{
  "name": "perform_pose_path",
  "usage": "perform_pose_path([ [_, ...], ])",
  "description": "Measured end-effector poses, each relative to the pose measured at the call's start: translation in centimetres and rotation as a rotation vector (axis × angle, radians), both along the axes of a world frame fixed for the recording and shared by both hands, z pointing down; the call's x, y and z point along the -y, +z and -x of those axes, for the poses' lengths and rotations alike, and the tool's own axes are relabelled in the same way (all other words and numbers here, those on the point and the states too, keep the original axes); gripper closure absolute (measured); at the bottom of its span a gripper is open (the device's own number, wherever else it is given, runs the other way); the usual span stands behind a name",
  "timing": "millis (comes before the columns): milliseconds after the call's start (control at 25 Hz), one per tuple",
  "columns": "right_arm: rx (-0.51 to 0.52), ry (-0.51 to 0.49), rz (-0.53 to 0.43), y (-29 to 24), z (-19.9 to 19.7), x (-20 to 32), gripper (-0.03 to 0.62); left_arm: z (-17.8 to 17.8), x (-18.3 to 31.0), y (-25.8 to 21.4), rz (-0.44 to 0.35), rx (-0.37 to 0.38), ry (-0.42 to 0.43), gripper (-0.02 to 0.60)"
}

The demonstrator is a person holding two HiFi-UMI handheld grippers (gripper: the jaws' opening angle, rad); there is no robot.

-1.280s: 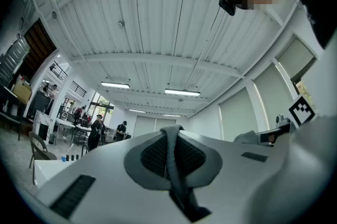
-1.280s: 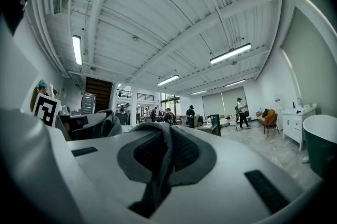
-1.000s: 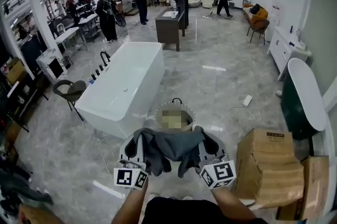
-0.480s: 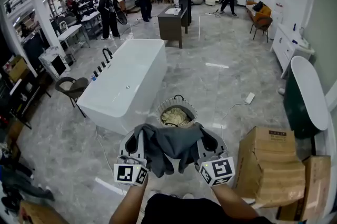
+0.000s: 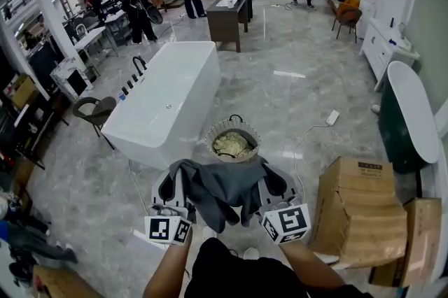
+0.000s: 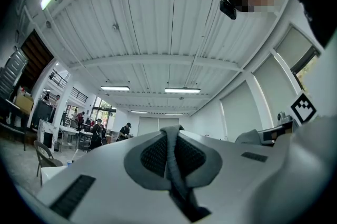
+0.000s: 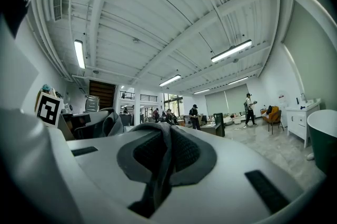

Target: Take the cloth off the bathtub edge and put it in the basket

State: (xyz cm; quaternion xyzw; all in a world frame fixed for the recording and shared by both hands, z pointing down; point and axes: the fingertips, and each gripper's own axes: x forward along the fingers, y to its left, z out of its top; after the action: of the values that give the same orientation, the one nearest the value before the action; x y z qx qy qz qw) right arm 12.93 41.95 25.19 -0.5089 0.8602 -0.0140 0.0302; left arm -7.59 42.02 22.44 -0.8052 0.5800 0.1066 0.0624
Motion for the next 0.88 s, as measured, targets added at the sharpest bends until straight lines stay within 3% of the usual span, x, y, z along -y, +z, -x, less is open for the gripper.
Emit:
perform_pose_path([
  [280,0.013,0.012,0.014,1.1,-0.6,0.7,0.557,0.0,0.2,0.9,0.011,-0.004,-0.006,0.563],
  [880,0.023,0.066,0.034,2.2,-0.2,7.0,0.557,1.5,5.9,1.3,-0.023,-0.023,0.026,0.563],
])
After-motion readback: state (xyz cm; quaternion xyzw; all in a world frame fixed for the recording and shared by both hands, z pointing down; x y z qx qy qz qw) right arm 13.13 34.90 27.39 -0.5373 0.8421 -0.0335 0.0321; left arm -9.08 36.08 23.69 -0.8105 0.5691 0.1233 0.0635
